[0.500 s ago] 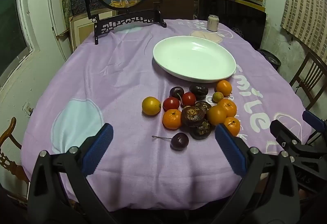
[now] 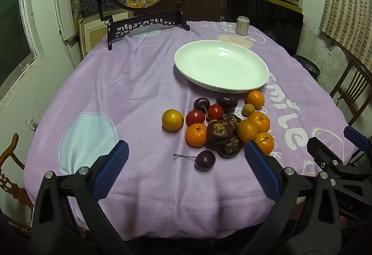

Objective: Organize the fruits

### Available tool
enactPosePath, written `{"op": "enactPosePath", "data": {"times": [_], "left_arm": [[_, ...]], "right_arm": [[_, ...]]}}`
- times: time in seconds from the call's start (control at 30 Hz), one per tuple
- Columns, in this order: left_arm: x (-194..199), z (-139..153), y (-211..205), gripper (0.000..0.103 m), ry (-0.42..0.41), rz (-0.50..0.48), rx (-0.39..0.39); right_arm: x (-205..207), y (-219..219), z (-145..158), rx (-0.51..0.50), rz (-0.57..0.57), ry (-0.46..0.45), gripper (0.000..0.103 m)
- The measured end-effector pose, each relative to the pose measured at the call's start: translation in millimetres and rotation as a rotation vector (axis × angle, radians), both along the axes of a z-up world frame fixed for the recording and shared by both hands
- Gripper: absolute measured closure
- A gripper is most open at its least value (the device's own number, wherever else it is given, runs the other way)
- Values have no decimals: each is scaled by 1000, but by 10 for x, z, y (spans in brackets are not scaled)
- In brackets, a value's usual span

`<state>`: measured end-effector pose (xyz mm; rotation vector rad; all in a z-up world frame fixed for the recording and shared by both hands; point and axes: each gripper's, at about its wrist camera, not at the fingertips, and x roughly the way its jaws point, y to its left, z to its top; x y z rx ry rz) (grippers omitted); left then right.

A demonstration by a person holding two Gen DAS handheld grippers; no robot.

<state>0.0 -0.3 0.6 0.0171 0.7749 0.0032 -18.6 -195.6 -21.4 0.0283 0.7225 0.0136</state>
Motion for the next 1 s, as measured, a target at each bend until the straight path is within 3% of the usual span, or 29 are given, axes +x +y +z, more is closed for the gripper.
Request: {"op": "enactPosePath", "data": {"times": [1.0], "left_arm": [[-1,-5,1,2,3,-3,-2]], "right_arm": [[20,15,-23,1,2,7,1]]}}
